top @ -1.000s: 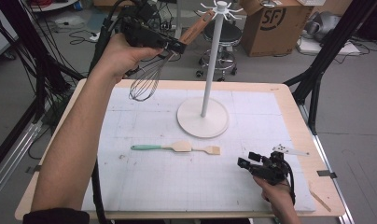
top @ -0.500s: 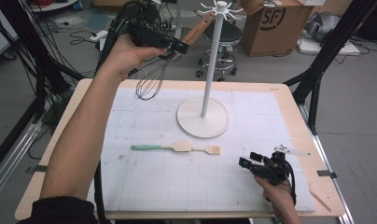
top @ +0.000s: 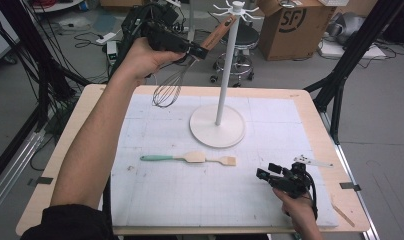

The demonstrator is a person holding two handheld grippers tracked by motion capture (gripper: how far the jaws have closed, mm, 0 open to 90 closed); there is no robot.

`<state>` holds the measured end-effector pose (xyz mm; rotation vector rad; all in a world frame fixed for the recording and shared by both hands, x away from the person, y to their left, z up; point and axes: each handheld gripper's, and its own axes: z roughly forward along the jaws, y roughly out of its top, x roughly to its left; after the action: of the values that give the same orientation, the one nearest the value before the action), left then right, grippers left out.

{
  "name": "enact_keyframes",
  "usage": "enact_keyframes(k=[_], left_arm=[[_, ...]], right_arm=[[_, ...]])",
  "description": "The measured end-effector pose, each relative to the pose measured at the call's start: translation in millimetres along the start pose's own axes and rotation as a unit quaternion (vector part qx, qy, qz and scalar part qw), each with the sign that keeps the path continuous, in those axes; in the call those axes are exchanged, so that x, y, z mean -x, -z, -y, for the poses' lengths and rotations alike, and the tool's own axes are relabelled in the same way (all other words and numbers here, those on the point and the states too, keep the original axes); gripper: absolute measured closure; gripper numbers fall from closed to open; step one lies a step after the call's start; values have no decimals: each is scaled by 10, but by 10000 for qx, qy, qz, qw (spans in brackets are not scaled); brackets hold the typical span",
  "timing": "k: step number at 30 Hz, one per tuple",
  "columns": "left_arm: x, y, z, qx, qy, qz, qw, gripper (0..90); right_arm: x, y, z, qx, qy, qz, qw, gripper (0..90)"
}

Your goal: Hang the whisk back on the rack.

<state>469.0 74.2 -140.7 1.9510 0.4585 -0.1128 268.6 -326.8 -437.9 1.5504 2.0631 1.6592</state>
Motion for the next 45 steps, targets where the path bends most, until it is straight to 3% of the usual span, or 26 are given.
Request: enact_keyframes(k=[8,13,20,25,37,42,45], left_arm=[[2,-155,-44,-37,-18,65,10000,720],[-18,-270,-34,-169,-60,-14,9998,722],[-19,-336,-32,-228,-109,0,9997,726],[-47,-395,-20,-323,-32,75,9994,727],[-61,-475,-2,-286,-39,130,9995,723],[-78,-540,38,-199,-51,88,9998,697],[-118,-569,106,-213,-59,54,9997,611]], right_arm=[[10,14,2,21,-8,14,10000,192],[24,24,12,10,-31,36,10000,193],[36,48,20,41,-45,67,10000,193],[31,56,21,44,-68,75,9999,193],[37,67,22,70,-66,83,9999,193],[32,102,11,155,-72,78,9998,193],[30,95,18,128,-66,72,9999,193]])
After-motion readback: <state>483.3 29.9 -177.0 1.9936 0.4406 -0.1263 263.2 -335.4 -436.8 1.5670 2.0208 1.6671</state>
